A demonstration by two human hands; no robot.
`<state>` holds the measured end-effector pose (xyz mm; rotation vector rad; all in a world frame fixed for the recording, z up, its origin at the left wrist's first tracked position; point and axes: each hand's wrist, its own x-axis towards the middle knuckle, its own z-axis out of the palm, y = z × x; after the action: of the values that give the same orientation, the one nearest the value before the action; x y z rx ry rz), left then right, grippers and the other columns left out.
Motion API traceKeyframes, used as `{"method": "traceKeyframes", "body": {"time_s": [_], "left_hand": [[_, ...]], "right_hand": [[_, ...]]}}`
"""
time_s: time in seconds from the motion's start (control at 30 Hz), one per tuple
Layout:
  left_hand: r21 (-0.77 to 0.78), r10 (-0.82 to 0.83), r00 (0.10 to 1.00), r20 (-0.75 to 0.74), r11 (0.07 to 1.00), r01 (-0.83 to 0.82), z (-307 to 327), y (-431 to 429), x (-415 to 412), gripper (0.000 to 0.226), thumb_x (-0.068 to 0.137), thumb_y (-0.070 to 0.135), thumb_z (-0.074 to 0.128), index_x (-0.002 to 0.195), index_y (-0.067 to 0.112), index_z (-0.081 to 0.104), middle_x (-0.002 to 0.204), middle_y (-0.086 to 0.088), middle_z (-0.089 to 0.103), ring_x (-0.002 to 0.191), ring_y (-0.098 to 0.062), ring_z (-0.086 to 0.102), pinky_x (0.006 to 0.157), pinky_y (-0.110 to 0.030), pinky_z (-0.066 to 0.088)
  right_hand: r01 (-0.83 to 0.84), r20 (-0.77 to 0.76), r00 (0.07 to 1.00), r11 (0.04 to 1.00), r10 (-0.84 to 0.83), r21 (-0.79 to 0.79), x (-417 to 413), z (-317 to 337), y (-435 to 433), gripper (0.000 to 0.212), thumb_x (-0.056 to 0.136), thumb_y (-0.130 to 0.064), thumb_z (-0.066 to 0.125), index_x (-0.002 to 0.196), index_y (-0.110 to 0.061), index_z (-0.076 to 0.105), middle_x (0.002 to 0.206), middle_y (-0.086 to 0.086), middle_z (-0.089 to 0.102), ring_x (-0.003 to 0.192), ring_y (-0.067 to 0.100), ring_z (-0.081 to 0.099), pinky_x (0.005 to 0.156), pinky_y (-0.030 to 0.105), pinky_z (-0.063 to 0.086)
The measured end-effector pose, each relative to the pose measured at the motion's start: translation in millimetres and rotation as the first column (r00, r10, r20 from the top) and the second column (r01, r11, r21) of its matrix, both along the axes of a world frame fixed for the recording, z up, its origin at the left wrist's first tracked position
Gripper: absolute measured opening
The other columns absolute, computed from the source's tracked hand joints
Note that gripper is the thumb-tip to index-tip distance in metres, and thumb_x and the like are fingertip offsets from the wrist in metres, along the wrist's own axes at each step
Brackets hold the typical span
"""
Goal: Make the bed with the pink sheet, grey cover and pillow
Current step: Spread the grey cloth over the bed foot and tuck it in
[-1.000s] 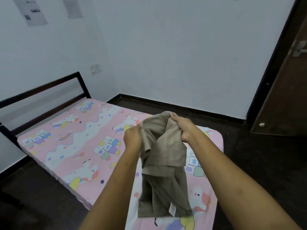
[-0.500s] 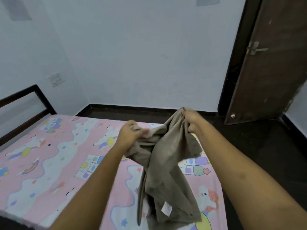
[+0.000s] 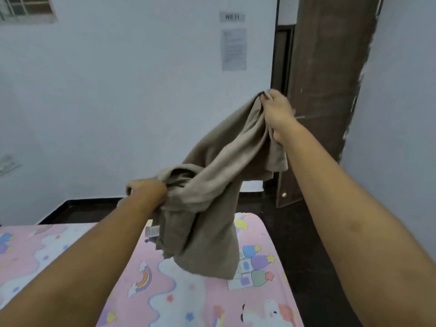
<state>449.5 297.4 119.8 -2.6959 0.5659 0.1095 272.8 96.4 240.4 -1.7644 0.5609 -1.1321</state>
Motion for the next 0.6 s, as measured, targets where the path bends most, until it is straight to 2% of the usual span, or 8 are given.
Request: {"method": "traceKeyframes", "body": {"time_s": [0.07,0.13,0.2,0.27,0.3,0.4,0.53,0.6], "left_hand": [[-0.289,-0.224,0.969,-0.109,0.939,0.184,29,-12,-6,0.041,0.087,0.038,0.057,0.121,0.015,0.059,0.129,-0.007,0.057,0.116,-0.028,0.054,0.099,-0.038,0.043],[-0.701,-0.489,0.861,-0.141,0.664,0.262,46,-23,-34,0.045,0.089,0.051,0.055,0.12,0.019,0.059,0.125,-0.004,0.059,0.115,-0.022,0.054,0.094,-0.03,0.041],[-0.885,-0.653,0.737,-0.174,0.431,0.173,53,-34,-79,0.065,0.079,0.058,0.063,0.129,0.018,0.049,0.125,-0.001,0.056,0.111,-0.017,0.053,0.087,-0.026,0.04],[-0.908,-0.641,0.759,-0.112,0.377,0.184,42,-42,-111,0.091,0.063,0.06,0.073,0.134,0.014,0.038,0.124,-0.002,0.054,0.109,-0.018,0.054,0.088,-0.033,0.047],[-0.932,-0.591,0.805,-0.057,0.321,0.169,35,-46,-118,0.083,0.061,0.056,0.072,0.128,0.016,0.042,0.117,-0.002,0.057,0.104,-0.019,0.057,0.086,-0.036,0.05],[-0.985,-0.384,0.909,-0.162,0.125,-0.122,19,-48,-107,0.018,0.084,0.03,0.055,0.098,0.018,0.054,0.095,-0.005,0.063,0.086,-0.022,0.06,0.073,-0.034,0.05],[-0.75,-0.47,0.712,-0.521,-0.147,-0.645,4,-49,-93,0.034,0.094,0.039,0.047,0.107,0.013,0.063,0.102,-0.009,0.068,0.095,-0.024,0.064,0.084,-0.038,0.053],[-0.38,-0.63,0.566,-0.532,-0.419,-0.824,7,-52,-100,0.029,0.096,0.025,0.044,0.097,0.005,0.064,0.094,-0.016,0.065,0.093,-0.018,0.062,0.088,-0.031,0.05]], "right_hand": [[-0.021,-0.092,0.996,0.999,0.018,-0.034,9,-6,12,0.022,0.099,-0.015,0.041,0.09,-0.013,0.06,0.084,0.004,0.057,0.08,0.016,0.052,0.065,0.024,0.038],[-0.051,-0.163,0.985,0.999,0.051,0.001,25,-16,25,0.024,0.098,-0.012,0.042,0.079,-0.015,0.055,0.075,0.001,0.054,0.078,0.017,0.05,0.064,0.026,0.036],[-0.108,-0.123,0.984,0.978,0.131,0.18,36,-26,44,0.031,0.099,-0.011,0.037,0.071,-0.016,0.048,0.067,0.001,0.051,0.067,0.016,0.049,0.061,0.027,0.038],[-0.161,-0.064,0.979,0.922,0.196,0.353,43,-32,61,0.035,0.099,-0.007,0.032,0.068,-0.016,0.043,0.059,0.004,0.045,0.055,0.015,0.042,0.052,0.026,0.036],[-0.19,-0.073,0.97,0.905,0.234,0.38,46,-32,69,0.035,0.098,-0.005,0.031,0.067,-0.015,0.043,0.057,0.005,0.044,0.054,0.016,0.04,0.052,0.026,0.036],[-0.3,-0.116,0.919,0.859,0.377,0.415,48,-29,86,0.029,0.098,-0.006,0.041,0.071,-0.008,0.052,0.07,0.009,0.055,0.068,0.019,0.053,0.069,0.03,0.048],[-0.491,-0.14,0.812,0.793,0.566,0.361,39,-36,89,0.025,0.096,-0.02,0.056,0.115,-0.004,0.059,0.103,0.005,0.062,0.094,0.016,0.058,0.09,0.033,0.049],[-0.478,-0.209,0.823,0.843,0.528,0.246,35,-57,86,0.038,0.093,-0.023,0.059,0.128,-0.01,0.053,0.118,0.009,0.061,0.1,0.016,0.057,0.091,0.033,0.05]]}}
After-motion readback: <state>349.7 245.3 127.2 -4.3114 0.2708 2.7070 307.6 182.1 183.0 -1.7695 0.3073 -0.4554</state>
